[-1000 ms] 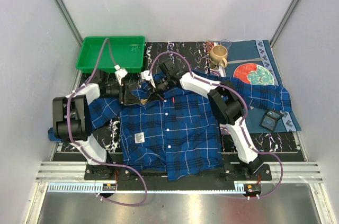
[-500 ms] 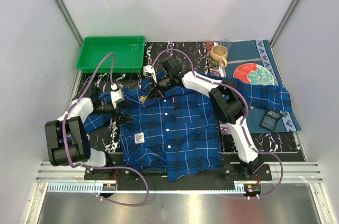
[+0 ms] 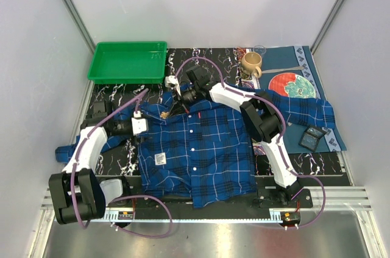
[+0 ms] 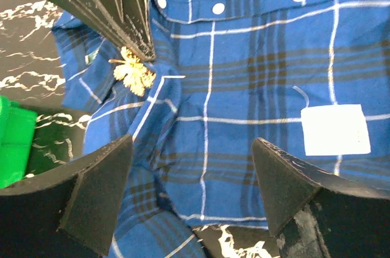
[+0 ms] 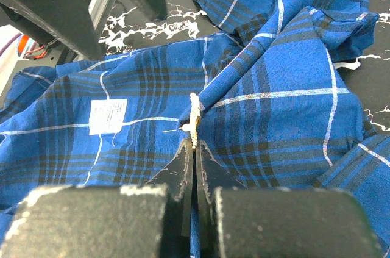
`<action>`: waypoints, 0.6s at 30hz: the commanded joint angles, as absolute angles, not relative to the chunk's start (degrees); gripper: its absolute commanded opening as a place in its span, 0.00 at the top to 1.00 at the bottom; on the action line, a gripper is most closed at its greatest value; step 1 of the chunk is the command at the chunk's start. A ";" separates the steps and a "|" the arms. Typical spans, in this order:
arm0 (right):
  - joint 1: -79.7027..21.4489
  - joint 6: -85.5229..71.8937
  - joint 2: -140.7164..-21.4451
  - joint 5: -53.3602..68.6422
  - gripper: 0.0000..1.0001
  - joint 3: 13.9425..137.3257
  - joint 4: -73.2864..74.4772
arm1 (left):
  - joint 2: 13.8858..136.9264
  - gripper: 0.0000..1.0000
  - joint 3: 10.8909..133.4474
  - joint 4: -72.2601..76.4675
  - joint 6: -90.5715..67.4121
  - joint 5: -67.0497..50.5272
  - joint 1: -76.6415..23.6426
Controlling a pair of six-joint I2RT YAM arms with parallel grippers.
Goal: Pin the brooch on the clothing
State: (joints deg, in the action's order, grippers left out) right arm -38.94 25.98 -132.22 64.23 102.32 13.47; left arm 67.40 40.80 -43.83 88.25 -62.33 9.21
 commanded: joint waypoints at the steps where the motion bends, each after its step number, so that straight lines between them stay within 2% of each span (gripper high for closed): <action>1: -39.02 25.14 -130.08 67.41 1.00 103.18 11.60 | 65.91 0.15 37.97 -33.75 93.85 -57.21 8.96; 9: -38.76 22.42 -129.81 68.46 1.00 103.36 9.67 | 77.51 0.19 45.00 -31.03 94.12 -63.02 6.77; 12: -38.58 20.57 -129.64 69.26 1.00 103.01 7.39 | 79.27 0.23 45.79 -30.94 96.14 -62.84 4.49; 18: -38.14 17.67 -129.73 70.49 1.00 103.01 4.40 | 82.87 0.38 47.20 -27.34 94.05 -64.42 2.02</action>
State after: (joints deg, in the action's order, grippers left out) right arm -38.61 20.69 -132.22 67.16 102.30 8.73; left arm 80.88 44.77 -32.23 92.29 -59.40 2.74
